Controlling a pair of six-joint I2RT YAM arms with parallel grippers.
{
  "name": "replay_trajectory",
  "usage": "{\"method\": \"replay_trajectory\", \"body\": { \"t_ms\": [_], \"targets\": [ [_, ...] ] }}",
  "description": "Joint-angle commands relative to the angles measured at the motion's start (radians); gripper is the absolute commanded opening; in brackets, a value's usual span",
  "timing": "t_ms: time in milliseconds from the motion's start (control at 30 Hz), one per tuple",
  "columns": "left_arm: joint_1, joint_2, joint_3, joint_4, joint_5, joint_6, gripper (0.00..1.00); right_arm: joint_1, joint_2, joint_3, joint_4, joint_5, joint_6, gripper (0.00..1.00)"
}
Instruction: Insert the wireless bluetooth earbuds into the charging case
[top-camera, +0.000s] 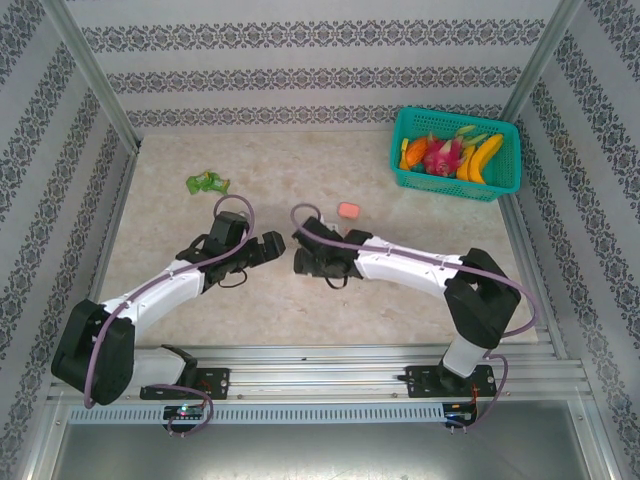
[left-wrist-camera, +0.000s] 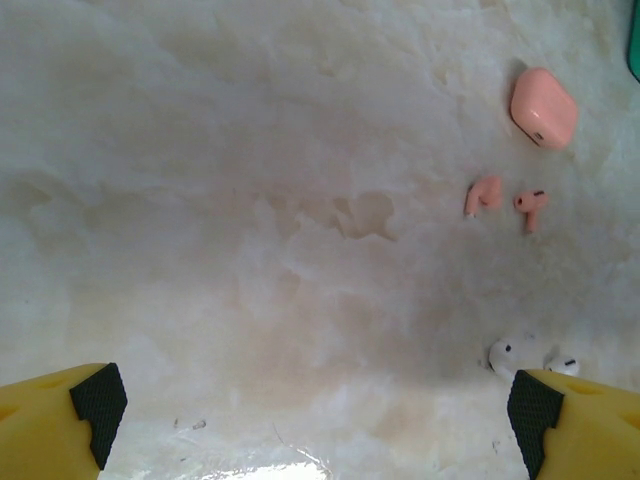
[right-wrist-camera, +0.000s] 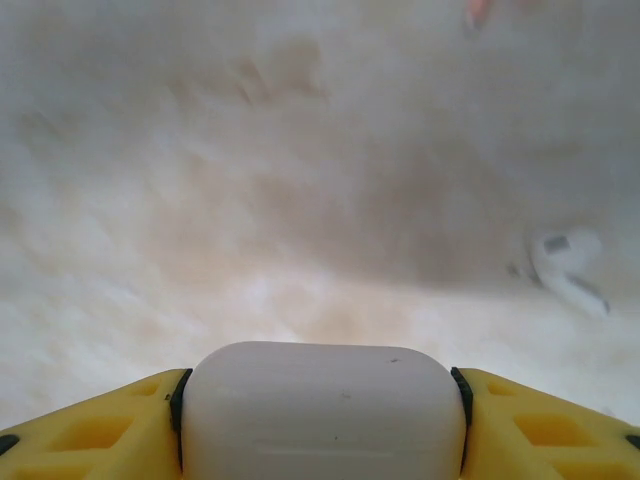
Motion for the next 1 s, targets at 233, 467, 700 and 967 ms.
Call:
{"method": "replay_trajectory", "body": {
  "t_ms": [233,467,700,967],
  "targets": [
    [0.026,-0.142,-0.177,0.323,0.096,-0.035,1.00,-0.165,0.148,0.139,0.148,-0.148,0.189,0.52],
    [0.025,-0.061,-0.189,0.494,0.146,-0.038,0.91,-0.205,0.226,0.152,0.316,-0.268,0.365,0.52],
    [0.026,0.028,-0.189,0.592,0.153,-0.031,0.79,-0.217,0.263,0.127,0.453,-0.315,0.549,0.52],
    [0.026,0.110,-0.161,0.639,0.151,-0.010,0.66,-0.211,0.271,0.124,0.503,-0.324,0.626,0.52]
  ]
}}
